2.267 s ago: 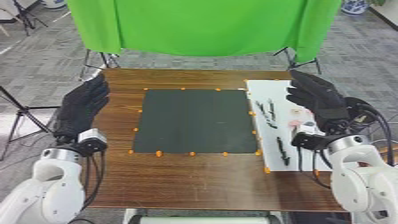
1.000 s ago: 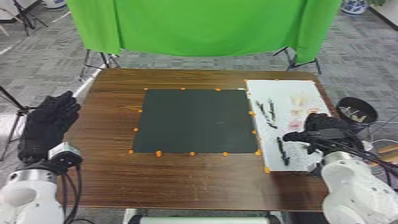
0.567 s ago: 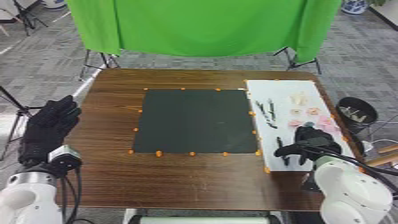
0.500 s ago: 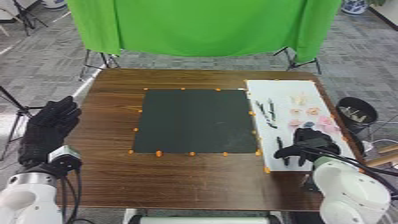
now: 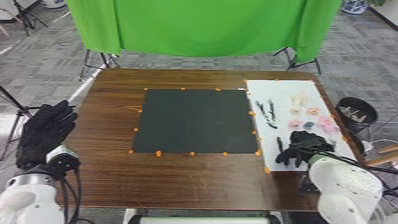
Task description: Arrange flowers
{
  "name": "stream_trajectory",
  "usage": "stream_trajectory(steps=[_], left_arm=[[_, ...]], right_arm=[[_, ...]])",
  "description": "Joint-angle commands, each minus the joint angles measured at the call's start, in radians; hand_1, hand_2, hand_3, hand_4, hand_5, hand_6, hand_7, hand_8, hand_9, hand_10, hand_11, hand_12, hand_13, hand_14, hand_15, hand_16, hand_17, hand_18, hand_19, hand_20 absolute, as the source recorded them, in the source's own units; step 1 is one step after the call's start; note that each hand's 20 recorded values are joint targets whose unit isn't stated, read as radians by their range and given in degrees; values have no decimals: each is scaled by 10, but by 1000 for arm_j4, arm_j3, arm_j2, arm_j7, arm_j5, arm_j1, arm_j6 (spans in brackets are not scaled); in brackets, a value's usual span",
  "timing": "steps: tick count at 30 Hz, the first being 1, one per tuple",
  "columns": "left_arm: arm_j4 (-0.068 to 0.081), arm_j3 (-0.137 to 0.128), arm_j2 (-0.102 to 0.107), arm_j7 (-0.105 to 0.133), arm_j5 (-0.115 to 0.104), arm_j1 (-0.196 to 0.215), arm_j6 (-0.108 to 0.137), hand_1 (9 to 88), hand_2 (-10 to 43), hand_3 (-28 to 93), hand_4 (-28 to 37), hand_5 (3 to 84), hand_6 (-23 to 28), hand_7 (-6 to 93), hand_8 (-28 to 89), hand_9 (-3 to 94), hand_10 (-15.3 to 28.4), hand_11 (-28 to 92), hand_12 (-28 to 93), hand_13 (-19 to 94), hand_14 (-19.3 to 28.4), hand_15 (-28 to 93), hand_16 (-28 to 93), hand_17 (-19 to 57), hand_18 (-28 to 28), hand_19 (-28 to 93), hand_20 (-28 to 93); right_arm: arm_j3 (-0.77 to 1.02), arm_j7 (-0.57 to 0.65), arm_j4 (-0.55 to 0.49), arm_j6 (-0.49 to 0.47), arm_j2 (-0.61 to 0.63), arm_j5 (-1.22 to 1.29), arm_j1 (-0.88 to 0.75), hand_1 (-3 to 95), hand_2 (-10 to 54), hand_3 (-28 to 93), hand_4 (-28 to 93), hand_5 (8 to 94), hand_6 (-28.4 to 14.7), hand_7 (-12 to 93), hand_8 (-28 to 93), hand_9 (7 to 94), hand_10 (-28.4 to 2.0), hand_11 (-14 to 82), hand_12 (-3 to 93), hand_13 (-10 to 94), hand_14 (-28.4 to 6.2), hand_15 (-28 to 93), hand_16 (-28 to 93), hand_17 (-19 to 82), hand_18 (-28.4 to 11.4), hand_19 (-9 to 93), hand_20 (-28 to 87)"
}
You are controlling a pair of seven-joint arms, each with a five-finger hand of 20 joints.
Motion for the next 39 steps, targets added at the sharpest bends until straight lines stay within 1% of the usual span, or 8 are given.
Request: stream_trajectory(steps=[1,6,10,17,22,31,36,39], left_arm=[[-6,-9,-16,5,-31,14,-6,284,152,689,-283,490,115,140,-83,391,173,232,84,270,172,364,-109,-57,143,433,27],[-5,-10,-17,7,-35,13,-8,281,156,691,-283,496,118,142,-85,395,176,232,85,275,176,385,-112,-57,146,439,27],[-3,-7,-17,10,-42,13,-11,280,157,691,-283,497,118,142,-84,396,175,232,85,276,176,393,-115,-58,146,440,26],[-2,-14,-18,21,-52,20,-11,280,157,691,-283,497,118,141,-85,396,175,231,85,276,176,396,-119,-58,147,441,25],[-5,-25,-17,35,-62,32,-9,279,157,693,-283,495,118,135,-86,397,175,230,85,277,176,397,-119,-58,147,441,25],[-5,-33,-17,44,-72,41,-16,278,156,695,-283,491,116,128,-84,397,175,227,85,278,176,397,-119,-58,148,440,25],[-13,-71,-13,59,-97,78,-14,278,155,695,-283,490,115,126,-83,397,175,226,85,278,176,396,-119,-58,148,440,26],[-17,-102,-12,73,-123,110,-33,279,155,694,-283,490,115,126,-83,397,175,226,85,278,176,395,-119,-58,148,440,26]], right_arm=[[-49,-18,37,-65,-56,54,-43,503,-95,688,-247,775,-23,186,15,785,-135,216,328,654,-130,536,280,341,-219,836,395],[-69,-48,32,-10,-70,28,-65,540,-95,693,-244,821,-12,228,47,851,-121,149,403,704,-112,506,351,371,-213,859,402],[-84,-67,34,25,-70,14,-68,535,-95,706,-238,809,-5,284,103,862,-107,123,432,714,-99,485,376,383,-207,864,395],[-90,-67,32,282,-24,-46,-94,492,-95,764,-179,801,-9,365,106,892,-93,108,448,768,-73,439,412,426,-202,885,382],[-91,-70,16,448,12,-81,-99,452,-95,793,-96,805,-19,429,76,925,-78,122,448,820,-71,432,416,470,-202,912,371],[-88,-87,-37,573,38,-86,-77,433,-95,823,-62,821,-31,443,70,936,-79,134,459,833,-74,432,441,479,-205,925,364],[-173,-87,-21,595,21,21,60,430,-95,831,-64,820,-31,447,76,937,-84,134,467,827,-80,438,453,472,-205,926,365],[-272,-98,10,619,-7,36,192,430,-95,833,-66,816,-33,450,83,936,-86,133,470,820,-82,445,454,465,-206,926,365]])
